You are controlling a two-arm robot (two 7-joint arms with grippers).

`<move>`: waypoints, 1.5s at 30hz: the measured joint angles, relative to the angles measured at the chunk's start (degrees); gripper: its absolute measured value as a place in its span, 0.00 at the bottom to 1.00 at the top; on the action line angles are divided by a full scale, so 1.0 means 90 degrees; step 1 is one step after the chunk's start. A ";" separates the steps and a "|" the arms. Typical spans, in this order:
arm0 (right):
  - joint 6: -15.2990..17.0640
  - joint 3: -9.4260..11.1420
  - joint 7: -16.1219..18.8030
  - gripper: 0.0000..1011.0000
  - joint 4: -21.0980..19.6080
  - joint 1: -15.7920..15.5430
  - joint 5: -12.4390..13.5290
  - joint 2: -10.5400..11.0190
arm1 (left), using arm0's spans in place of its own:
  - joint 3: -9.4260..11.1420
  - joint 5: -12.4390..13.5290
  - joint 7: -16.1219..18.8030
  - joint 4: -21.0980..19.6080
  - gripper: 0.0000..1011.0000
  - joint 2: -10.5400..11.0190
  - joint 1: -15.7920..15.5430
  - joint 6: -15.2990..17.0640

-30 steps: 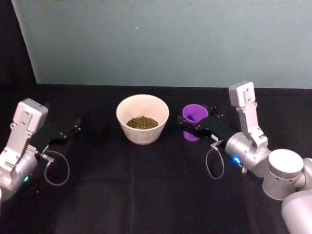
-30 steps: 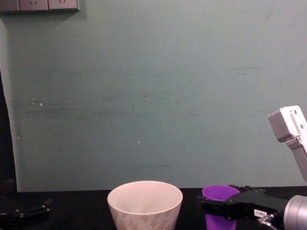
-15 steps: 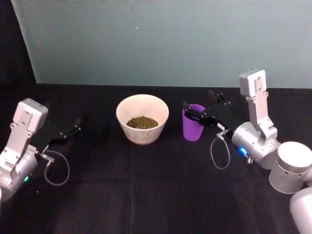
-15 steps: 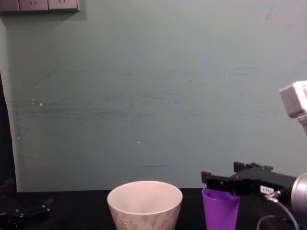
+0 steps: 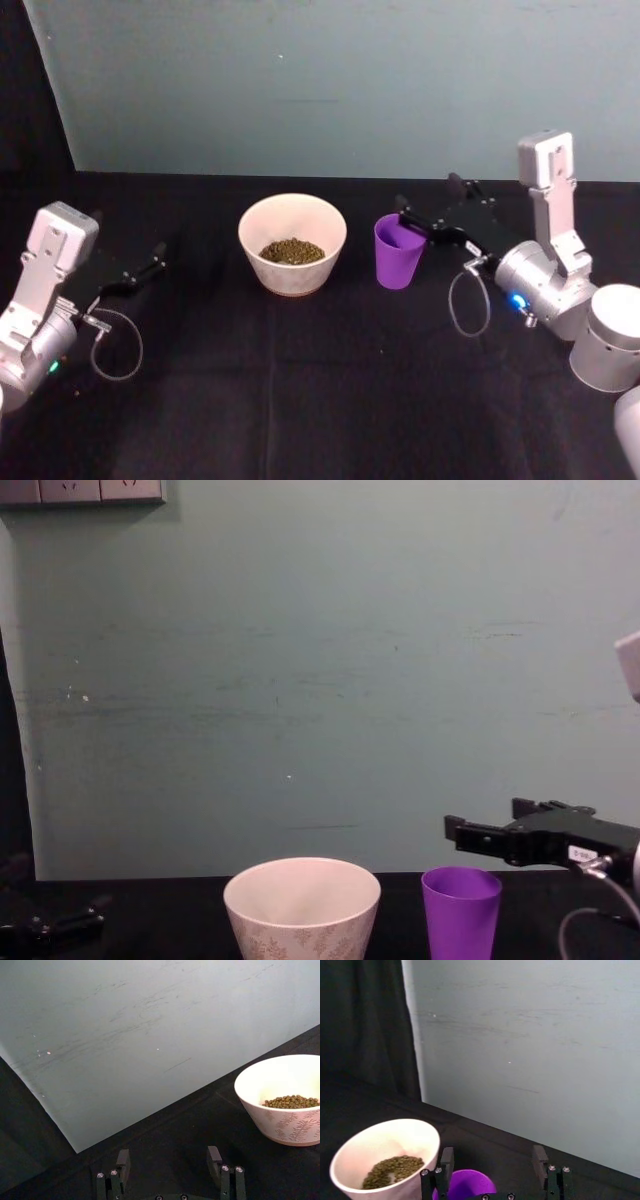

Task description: Pick up the cup and pour the mung beans from the cup into the bowl.

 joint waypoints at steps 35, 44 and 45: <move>-0.0371 0.0114 -0.1552 0.99 0.0582 -0.0114 -0.0356 0.0252 | 0.0000 0.0000 0.0000 0.0000 1.00 0.0000 0.0000 0.0000; -0.0371 0.0115 -0.1540 0.99 0.0582 -0.0108 -0.0345 0.0253 | 0.0000 0.0000 0.0000 0.0000 1.00 0.0000 0.0000 0.0000; -0.0371 0.0116 -0.1538 0.99 0.0582 -0.0107 -0.0344 0.0253 | 0.0000 0.0000 0.0000 0.0000 1.00 0.0000 0.0000 0.0000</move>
